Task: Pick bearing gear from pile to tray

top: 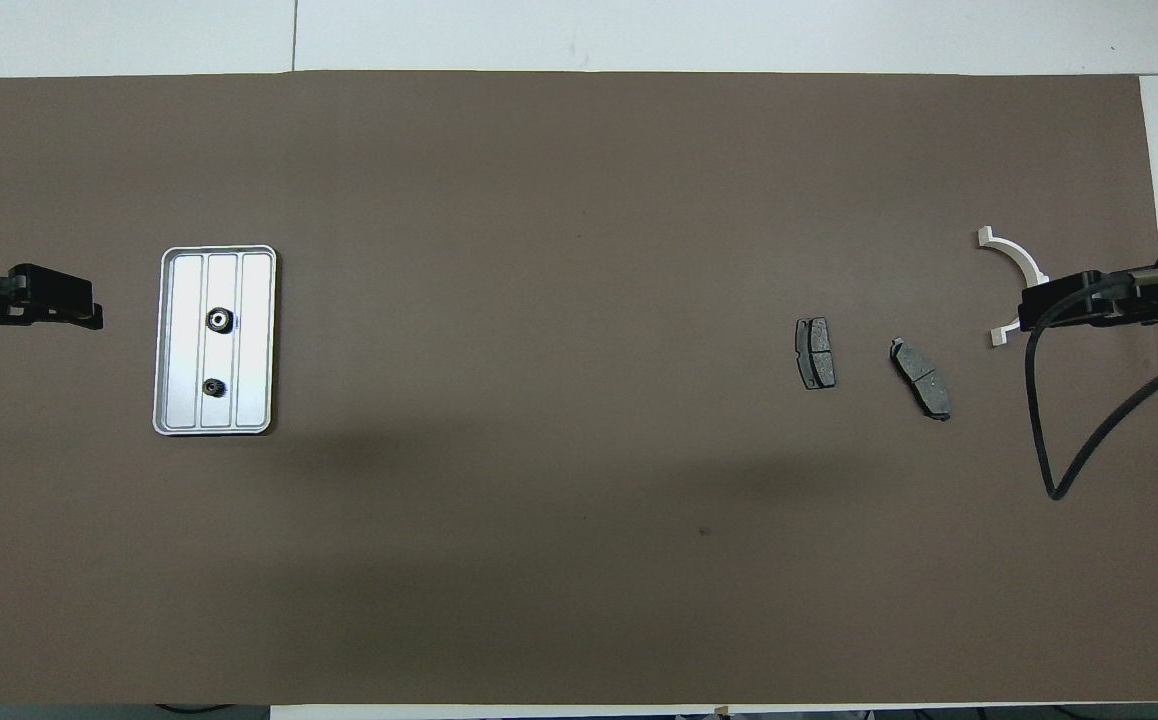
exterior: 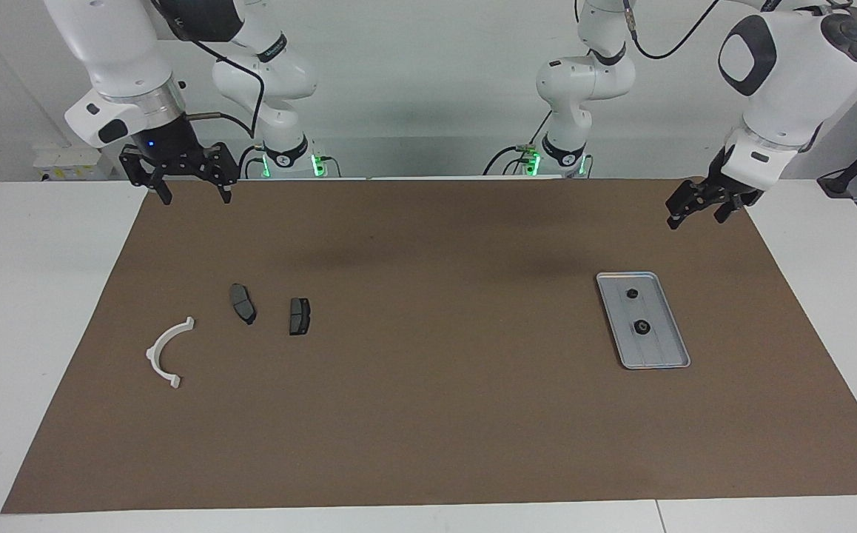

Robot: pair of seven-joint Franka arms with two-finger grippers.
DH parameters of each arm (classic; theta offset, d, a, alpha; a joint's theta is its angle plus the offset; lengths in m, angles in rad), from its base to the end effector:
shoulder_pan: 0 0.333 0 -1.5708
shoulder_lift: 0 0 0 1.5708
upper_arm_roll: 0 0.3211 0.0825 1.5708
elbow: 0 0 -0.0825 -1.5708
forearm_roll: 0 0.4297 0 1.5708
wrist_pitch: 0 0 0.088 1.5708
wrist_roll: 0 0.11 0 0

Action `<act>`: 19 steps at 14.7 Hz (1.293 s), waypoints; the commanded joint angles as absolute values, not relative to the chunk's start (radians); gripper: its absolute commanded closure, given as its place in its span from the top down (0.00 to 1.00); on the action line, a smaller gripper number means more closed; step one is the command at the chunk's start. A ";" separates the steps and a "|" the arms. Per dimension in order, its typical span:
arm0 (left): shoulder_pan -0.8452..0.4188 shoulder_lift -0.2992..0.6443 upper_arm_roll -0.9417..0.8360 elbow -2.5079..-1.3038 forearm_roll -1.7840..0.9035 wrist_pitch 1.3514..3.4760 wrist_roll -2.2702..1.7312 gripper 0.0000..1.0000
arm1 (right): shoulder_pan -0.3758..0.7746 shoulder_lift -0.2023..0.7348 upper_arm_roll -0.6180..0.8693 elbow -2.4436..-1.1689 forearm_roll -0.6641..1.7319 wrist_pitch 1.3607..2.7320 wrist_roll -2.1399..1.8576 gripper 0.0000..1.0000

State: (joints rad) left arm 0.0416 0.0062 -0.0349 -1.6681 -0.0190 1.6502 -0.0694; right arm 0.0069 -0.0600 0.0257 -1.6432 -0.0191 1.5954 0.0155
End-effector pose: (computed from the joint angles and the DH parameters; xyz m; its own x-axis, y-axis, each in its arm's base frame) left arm 0.6057 0.0022 0.5792 0.9967 0.0775 -0.0254 0.0780 -0.9968 0.0174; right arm 0.5829 0.0174 0.6267 0.9998 0.0175 0.0125 0.0173 -0.9996 0.0204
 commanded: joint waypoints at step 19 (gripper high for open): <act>0.028 -0.023 -0.032 -1.632 -0.025 1.563 -0.063 1.00 | -0.002 -0.077 0.029 -1.647 -0.008 1.595 0.028 1.00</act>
